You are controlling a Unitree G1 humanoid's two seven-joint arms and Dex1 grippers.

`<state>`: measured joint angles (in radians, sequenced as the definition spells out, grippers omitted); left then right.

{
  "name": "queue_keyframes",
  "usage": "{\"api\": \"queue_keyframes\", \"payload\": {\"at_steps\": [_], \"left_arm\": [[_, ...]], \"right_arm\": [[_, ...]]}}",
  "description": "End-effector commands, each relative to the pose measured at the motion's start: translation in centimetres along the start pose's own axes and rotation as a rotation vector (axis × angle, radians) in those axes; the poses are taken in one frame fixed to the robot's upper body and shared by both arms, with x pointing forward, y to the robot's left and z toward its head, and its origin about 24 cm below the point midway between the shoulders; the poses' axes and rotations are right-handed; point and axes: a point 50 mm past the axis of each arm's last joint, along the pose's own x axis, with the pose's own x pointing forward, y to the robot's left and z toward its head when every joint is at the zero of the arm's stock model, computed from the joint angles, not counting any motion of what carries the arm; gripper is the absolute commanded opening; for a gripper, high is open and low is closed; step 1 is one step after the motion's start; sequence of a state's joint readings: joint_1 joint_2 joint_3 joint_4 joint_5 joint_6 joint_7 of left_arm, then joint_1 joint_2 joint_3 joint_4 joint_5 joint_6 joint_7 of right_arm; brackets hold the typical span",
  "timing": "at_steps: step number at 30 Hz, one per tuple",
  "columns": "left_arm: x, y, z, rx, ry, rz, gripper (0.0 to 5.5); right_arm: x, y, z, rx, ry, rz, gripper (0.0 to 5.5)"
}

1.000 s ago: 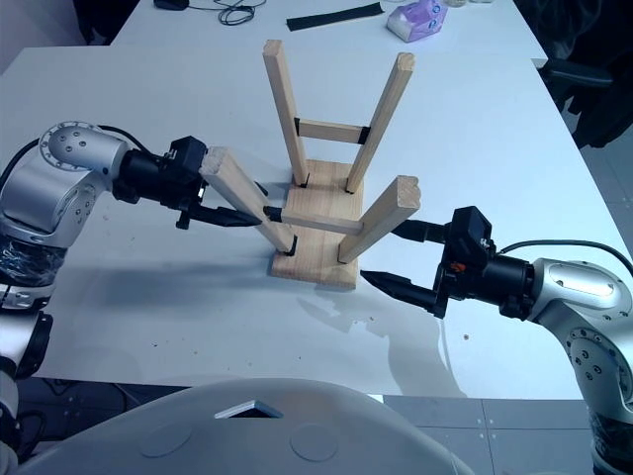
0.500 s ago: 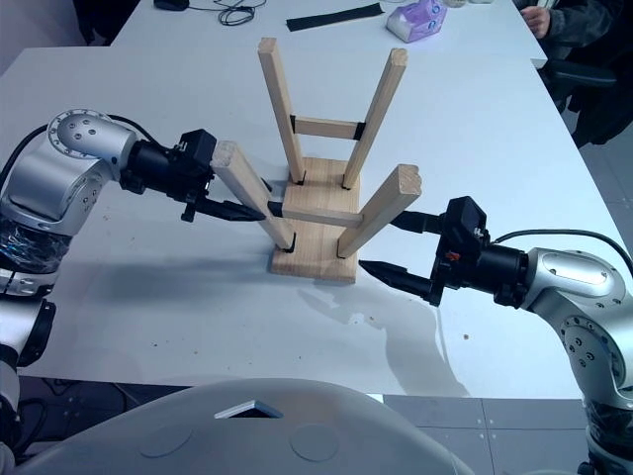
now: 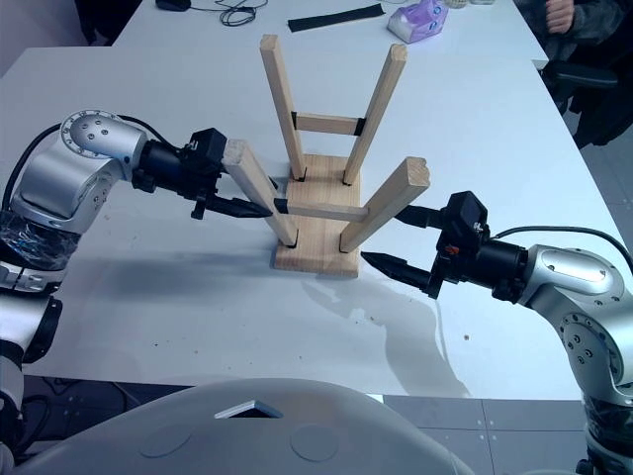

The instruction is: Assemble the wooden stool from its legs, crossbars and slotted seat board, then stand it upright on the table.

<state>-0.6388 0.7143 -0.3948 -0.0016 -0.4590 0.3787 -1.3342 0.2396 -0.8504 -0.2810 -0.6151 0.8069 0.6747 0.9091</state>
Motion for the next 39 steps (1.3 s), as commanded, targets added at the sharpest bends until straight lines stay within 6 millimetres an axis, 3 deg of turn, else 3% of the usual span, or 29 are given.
{"api": "queue_keyframes", "payload": {"at_steps": [1,12,21,27,36,39], "left_arm": [[5.1,-3.8,-7.8,-0.217,0.268,-0.122,2.19],[5.4,-4.7,-8.9,-0.302,0.265,-0.094,2.19],[4.7,-4.5,-8.0,-0.428,0.183,-0.005,2.19],[5.0,-4.5,-7.4,-0.421,0.161,0.027,2.19],[4.2,-4.5,-7.9,-0.442,0.179,0.090,3.57],[2.5,-3.9,-6.7,-0.431,0.103,0.140,3.57]], "right_arm": [[2.0,2.1,1.5,-0.052,-0.063,0.215,4.37],[2.3,2.3,1.4,-0.039,-0.038,0.240,4.37],[2.0,2.3,1.3,-0.023,-0.035,0.214,4.37],[2.2,2.2,1.4,-0.028,-0.039,0.217,4.37],[2.3,2.0,1.1,-0.030,-0.028,0.201,4.37],[1.9,1.9,0.8,-0.033,-0.010,0.164,4.37]]}}
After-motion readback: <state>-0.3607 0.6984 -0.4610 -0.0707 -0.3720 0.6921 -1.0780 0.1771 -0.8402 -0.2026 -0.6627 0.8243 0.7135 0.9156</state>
